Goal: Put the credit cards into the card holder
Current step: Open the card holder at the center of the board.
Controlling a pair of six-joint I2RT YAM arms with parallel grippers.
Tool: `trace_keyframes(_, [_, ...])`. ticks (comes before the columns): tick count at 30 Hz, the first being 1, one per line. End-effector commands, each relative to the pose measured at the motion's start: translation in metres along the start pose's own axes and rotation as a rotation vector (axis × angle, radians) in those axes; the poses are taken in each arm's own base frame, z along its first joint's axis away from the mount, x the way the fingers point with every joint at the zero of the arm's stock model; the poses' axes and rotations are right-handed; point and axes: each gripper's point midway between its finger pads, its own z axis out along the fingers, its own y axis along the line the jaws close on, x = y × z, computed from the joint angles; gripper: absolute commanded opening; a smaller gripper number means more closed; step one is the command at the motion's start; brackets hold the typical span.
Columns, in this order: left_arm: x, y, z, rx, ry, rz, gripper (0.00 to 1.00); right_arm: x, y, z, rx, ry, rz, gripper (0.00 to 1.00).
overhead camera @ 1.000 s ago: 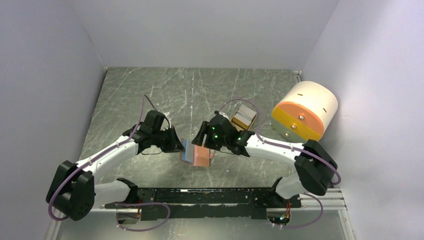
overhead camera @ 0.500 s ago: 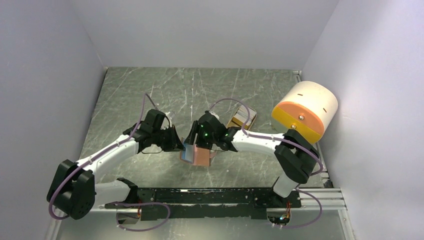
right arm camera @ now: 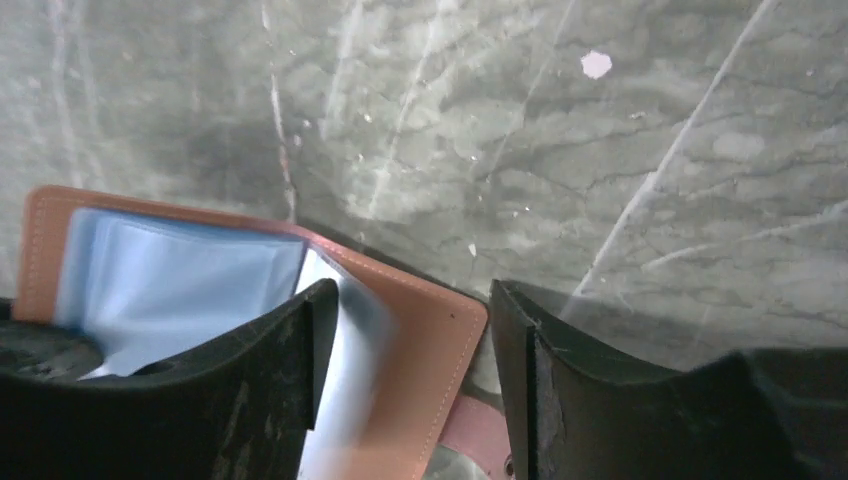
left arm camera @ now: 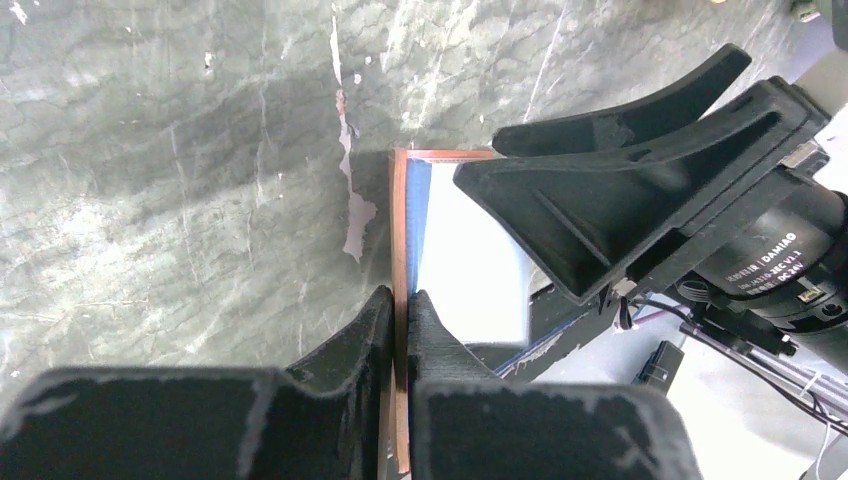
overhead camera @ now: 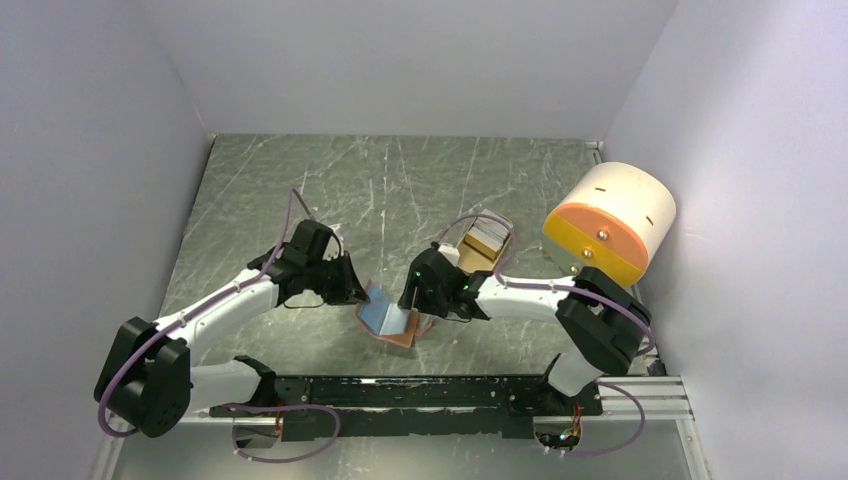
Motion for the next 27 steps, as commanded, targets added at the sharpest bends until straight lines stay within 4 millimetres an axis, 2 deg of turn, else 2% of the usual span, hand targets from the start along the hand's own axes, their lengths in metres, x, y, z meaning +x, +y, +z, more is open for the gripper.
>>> trace_keyframes(1, [-0.011,-0.004,0.000,-0.005,-0.041,-0.001,0.09,0.011,-0.049,-0.007,0.139,-0.004,-0.058,0.61])
trace_keyframes(4, [-0.015,0.000,0.001,-0.021,-0.066,-0.010,0.09,0.012,-0.059,-0.014,0.151,-0.015,-0.083,0.59])
trace_keyframes(11, [-0.017,-0.004,0.006,0.075,-0.142,-0.042,0.09,0.004,-0.056,-0.023,0.122,-0.044,-0.143,0.57])
trace_keyframes(14, [-0.014,-0.003,0.011,0.114,-0.158,-0.061,0.09,-0.004,-0.048,-0.030,0.113,-0.063,-0.161,0.55])
trace_keyframes(17, [-0.015,0.005,0.014,0.097,-0.182,-0.062,0.09,-0.018,-0.028,-0.047,0.066,-0.088,-0.161,0.53])
trace_keyframes(21, [-0.018,0.007,0.015,0.086,-0.203,-0.038,0.09,-0.027,0.023,-0.070,-0.139,-0.097,-0.129,0.46])
trace_keyframes(23, [-0.022,0.002,0.011,0.095,-0.220,-0.020,0.09,-0.027,0.048,-0.076,-0.246,-0.084,-0.092,0.40])
trace_keyframes(27, [-0.034,-0.005,0.002,0.047,-0.299,0.029,0.09,-0.037,0.085,-0.076,-0.346,-0.083,-0.015,0.31])
